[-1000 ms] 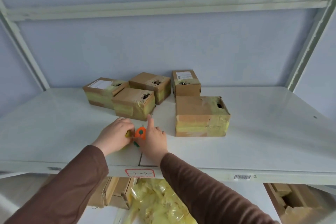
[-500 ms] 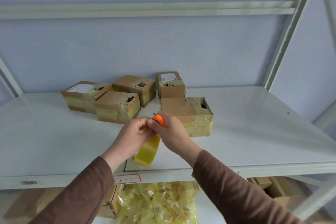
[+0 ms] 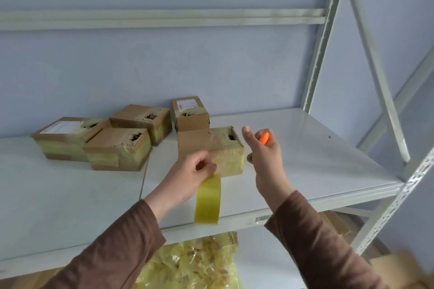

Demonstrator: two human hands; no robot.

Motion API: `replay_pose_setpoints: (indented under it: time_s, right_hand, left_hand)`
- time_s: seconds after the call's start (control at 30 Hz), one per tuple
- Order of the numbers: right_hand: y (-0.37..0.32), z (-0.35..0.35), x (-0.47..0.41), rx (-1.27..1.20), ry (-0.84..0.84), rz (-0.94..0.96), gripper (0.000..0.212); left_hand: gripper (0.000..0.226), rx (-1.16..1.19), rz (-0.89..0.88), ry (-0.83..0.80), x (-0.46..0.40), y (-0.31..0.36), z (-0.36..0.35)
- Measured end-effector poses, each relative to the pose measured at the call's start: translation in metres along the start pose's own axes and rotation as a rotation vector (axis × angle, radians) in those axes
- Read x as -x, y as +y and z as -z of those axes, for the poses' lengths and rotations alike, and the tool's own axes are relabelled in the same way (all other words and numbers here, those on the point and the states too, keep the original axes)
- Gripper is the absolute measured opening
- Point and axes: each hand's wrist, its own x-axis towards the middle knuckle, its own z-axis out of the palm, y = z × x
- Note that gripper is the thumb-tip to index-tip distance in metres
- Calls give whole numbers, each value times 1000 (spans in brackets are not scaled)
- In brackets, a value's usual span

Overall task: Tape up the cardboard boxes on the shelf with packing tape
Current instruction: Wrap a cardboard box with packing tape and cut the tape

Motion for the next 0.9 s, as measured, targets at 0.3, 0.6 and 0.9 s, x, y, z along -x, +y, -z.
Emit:
replay_pose_setpoints:
  time_s: [0.3, 0.6, 0.9]
  right_hand:
    - [22, 47, 64, 352, -734, 183, 61]
    - [7, 55, 69, 376, -537, 284, 60]
    - [9, 57, 55, 257, -429, -34, 30]
  left_hand:
    - [19, 463, 135, 46, -19, 11, -11]
    - [23, 448, 133, 39, -65, 29, 3]
    - [27, 253, 117, 157, -154, 34, 17]
